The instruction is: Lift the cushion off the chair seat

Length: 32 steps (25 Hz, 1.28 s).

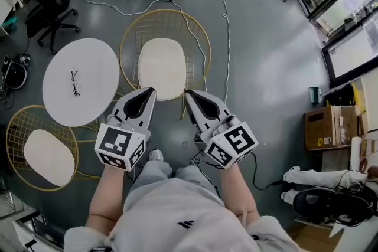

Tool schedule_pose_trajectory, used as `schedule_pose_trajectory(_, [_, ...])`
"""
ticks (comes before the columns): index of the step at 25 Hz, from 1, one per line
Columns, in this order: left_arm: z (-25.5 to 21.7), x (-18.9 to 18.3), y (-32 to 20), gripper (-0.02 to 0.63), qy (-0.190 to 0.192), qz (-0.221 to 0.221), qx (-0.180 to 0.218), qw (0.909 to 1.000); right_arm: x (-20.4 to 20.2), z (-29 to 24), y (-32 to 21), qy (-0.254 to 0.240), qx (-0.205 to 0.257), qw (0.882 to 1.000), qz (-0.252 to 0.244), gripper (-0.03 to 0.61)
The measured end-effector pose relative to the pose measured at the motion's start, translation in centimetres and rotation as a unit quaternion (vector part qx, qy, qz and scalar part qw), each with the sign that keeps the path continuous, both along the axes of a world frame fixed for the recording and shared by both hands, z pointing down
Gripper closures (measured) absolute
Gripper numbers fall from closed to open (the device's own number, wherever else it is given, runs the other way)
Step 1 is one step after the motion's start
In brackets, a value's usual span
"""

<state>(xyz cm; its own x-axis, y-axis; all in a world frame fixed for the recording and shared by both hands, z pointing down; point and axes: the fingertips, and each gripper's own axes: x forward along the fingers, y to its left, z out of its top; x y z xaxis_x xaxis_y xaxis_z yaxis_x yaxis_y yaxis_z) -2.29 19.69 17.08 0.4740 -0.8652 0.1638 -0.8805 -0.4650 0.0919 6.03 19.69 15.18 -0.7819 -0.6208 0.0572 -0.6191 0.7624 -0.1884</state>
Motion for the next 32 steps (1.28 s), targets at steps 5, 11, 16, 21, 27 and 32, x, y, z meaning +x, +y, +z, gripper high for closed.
schedule_pose_trajectory(5, [0.4, -1.6, -1.3, 0.601, -0.016, 0.017, 0.006, 0.9997, -1.6, 0.0, -0.7, -0.001, 0.003, 1.000, 0.024, 0.569])
schedule_pose_trajectory(11, [0.6, -2.6, -2.8, 0.601, -0.004, 0.017, 0.004, 0.9998, -2.0, 0.2, -1.8, 0.004, -0.002, 0.999, 0.036, 0.569])
schedule_pose_trajectory(16, [1.2, -3.4, -4.4, 0.601, -0.001, 0.015, -0.006, 0.9999, -2.7, 0.6, -3.5, 0.006, -0.008, 0.999, 0.037, 0.569])
schedule_pose_trajectory(21, [1.8, -3.3, -6.8, 0.601, -0.002, 0.009, -0.013, 0.9999, -2.7, 1.3, -5.9, 0.014, -0.015, 0.999, 0.027, 0.569])
schedule_pose_trajectory(27, [1.9, -2.4, -10.4, 0.601, 0.000, -0.004, -0.016, 0.9999, -2.0, 1.6, -9.9, 0.014, -0.017, 1.000, 0.013, 0.569])
schedule_pose_trajectory(32, [1.9, -2.3, -14.0, 0.601, -0.001, -0.016, -0.013, 0.9998, -2.4, 1.5, -13.8, 0.012, -0.013, 1.000, -0.005, 0.569])
